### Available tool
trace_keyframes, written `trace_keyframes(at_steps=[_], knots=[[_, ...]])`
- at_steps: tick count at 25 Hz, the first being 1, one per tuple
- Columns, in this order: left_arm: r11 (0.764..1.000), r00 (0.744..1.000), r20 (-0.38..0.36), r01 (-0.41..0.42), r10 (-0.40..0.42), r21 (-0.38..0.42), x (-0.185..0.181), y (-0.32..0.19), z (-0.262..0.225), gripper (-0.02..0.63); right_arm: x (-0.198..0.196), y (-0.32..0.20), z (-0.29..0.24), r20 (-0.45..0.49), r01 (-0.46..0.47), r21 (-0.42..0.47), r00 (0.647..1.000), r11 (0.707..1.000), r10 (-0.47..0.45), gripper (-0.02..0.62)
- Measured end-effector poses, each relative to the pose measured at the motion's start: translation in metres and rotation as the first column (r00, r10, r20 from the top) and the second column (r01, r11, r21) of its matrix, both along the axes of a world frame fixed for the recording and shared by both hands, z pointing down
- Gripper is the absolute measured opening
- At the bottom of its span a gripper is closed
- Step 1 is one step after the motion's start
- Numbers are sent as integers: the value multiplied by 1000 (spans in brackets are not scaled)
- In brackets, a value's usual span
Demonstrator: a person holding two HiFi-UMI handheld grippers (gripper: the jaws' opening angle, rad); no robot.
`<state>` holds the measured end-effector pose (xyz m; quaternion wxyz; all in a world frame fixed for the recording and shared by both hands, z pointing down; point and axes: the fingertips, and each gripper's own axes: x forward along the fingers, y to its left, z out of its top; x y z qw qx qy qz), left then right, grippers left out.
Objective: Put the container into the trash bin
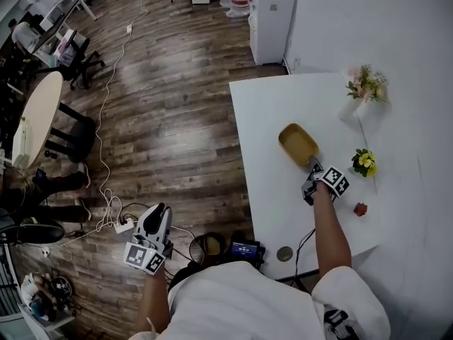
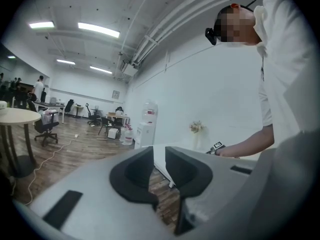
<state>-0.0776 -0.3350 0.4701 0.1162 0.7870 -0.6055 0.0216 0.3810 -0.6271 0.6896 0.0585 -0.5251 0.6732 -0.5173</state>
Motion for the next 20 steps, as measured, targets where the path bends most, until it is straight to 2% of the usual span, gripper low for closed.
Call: trace_keyframes(at_steps=[5,10,16,20], knots=[[1000,999,-17,27,-27,-7,-2,15,5,78,-1,-1,-5,-12,-2,1,1000,1000,2,43],[999,999,-17,40,-40,26,-5,20,-2,78,-6,1,-12,19,-7,16,1000,1000,6,40],[997,999,-27,49,-48,64,-7,31,-9,77,-12,15,-42,26,13,87,1000,996,-15,40],[992,998,-25,58,-56,115,-19,38,-21,77,-30,19,-76,44,22,169,999,985,-30,40]])
